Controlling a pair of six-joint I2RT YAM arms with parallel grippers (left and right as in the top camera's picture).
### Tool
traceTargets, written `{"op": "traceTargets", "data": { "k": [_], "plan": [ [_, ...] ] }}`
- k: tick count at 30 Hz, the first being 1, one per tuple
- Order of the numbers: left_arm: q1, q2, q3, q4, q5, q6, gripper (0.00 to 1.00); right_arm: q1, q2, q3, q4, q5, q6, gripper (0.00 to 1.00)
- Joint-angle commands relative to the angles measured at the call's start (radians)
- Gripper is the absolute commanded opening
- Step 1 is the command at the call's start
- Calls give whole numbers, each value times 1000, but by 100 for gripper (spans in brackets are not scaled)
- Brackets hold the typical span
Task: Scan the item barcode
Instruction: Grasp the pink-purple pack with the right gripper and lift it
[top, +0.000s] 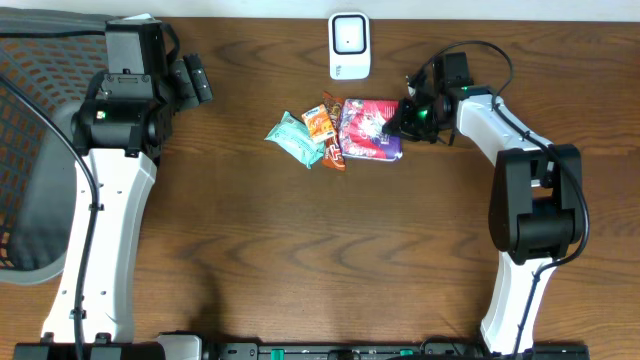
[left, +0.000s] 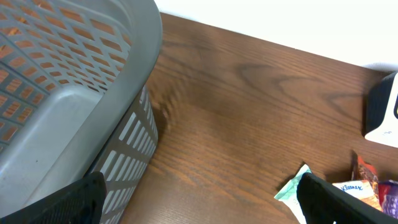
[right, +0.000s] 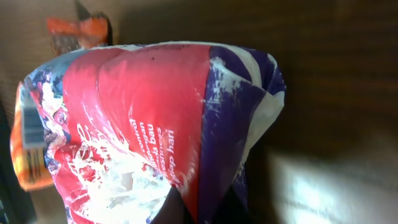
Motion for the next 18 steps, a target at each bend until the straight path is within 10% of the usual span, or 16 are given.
{"op": "traceTargets", "data": {
  "k": [1, 18],
  "plan": [
    [5, 8, 2, -3, -13, -13, 98, 6, -34, 23, -78, 176, -17, 1],
    [5, 8, 2, -3, -13, -13, 98, 93, -206, 107, -368, 1316, 122, 1]
  ]
}}
